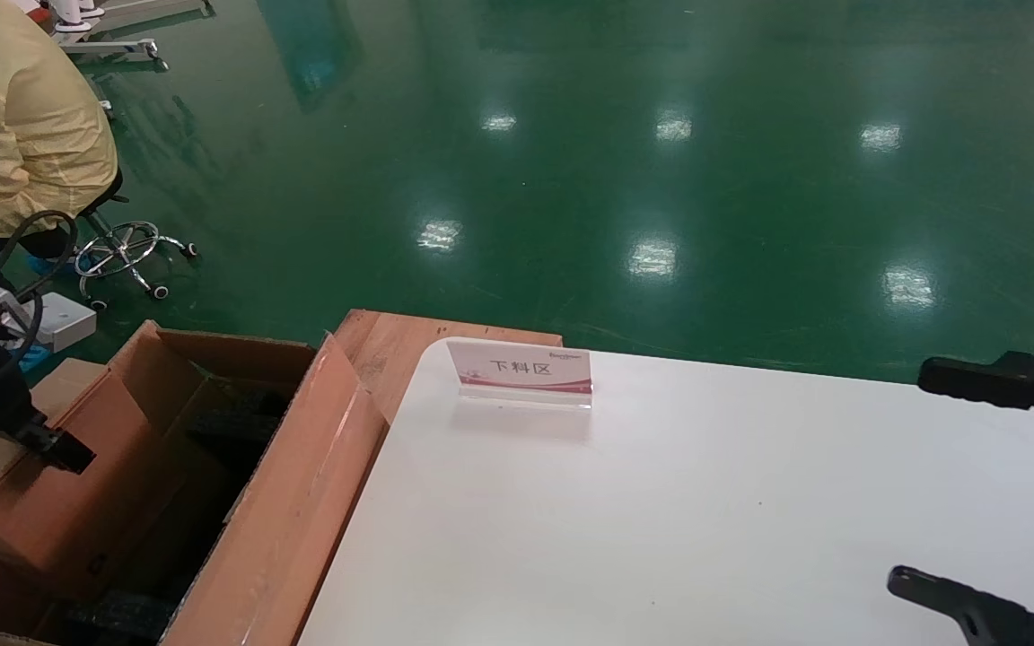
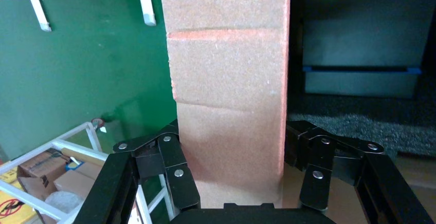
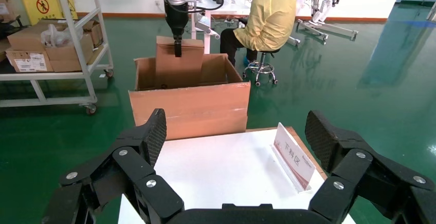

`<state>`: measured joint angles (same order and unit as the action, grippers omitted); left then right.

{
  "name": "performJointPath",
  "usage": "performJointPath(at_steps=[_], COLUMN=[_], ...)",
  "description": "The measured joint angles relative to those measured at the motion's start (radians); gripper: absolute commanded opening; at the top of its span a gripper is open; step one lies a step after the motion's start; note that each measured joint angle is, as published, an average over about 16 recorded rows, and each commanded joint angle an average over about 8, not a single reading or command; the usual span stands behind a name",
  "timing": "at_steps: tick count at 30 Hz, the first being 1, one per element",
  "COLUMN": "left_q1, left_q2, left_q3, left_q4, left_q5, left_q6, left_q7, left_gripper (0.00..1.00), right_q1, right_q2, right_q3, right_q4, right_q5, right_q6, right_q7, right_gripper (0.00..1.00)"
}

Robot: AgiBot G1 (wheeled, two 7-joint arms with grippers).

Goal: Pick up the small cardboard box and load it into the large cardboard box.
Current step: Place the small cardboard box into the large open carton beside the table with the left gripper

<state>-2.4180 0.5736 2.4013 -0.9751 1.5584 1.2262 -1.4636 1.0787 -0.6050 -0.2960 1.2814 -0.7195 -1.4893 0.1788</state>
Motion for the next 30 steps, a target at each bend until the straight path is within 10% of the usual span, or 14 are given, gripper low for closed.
performJointPath(at_steps=[30], left_q1=[0.091], left_q2=[0.023], left_q3=[-0.028], left_q4=[0.150], left_q5=[-0.032], left_q6=[-0.136], left_q7=[0.095], left_gripper=[0.00], right_q1=[0.000], right_q2=[0.001], right_q3=[-0.002], right_q4=[0.000], right_q5=[0.001], right_q6=[0.001], right_q7=[-0.001], right_gripper=[1.00])
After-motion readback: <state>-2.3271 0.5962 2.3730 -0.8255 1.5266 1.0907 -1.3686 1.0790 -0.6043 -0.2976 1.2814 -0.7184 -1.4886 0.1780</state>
